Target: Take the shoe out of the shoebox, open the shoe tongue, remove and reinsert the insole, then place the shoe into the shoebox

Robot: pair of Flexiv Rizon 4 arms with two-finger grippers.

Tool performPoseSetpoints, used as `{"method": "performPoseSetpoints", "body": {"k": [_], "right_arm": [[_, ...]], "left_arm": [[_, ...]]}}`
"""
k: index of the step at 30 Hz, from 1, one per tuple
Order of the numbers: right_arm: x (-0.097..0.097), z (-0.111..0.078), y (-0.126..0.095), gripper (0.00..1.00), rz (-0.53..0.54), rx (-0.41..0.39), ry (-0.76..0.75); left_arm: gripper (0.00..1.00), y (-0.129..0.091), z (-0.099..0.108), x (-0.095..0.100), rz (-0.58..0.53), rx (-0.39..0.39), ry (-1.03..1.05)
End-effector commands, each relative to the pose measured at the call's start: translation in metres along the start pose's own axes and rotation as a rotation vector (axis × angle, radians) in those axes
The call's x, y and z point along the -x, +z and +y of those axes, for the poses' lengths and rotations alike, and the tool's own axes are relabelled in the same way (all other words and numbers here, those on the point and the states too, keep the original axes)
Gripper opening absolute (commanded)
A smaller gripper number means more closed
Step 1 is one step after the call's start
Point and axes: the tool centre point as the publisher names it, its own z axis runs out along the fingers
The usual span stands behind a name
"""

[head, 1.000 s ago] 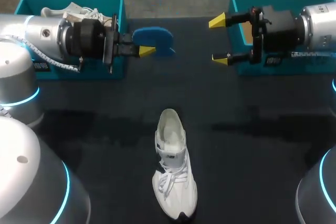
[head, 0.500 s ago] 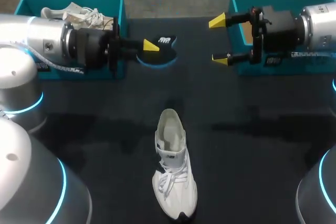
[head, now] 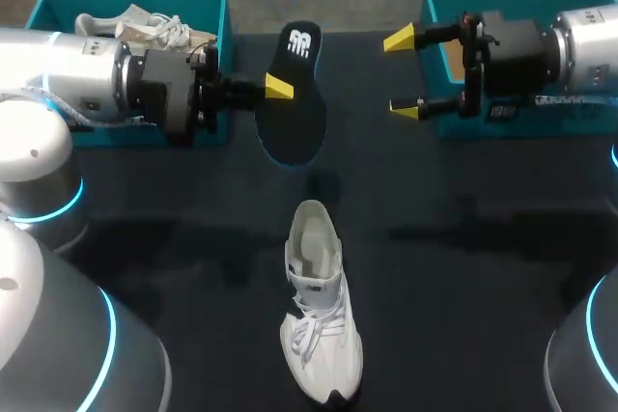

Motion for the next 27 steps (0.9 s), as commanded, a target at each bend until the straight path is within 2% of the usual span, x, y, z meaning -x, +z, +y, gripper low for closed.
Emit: {"method": "performPoseSetpoints", "body": {"k": [1,17,27], "right_arm": [[0.000,0.000,0.001,1.00,-0.002,0.001,0.001],[0.000,0.000,0.001,1.00,-0.002,0.001,0.001],[0.008,-0.004,0.031,1.00,0.003,-0.031,-0.040]], "left_arm": [[0.00,0.009,0.000,-0.005,-0.005,0.028,0.059],[0.00,0.009,0.014,-0.005,-0.059,0.048,-0.002],[0.00,0.014,0.017,0.001,-0.087,0.053,-0.038]]}}
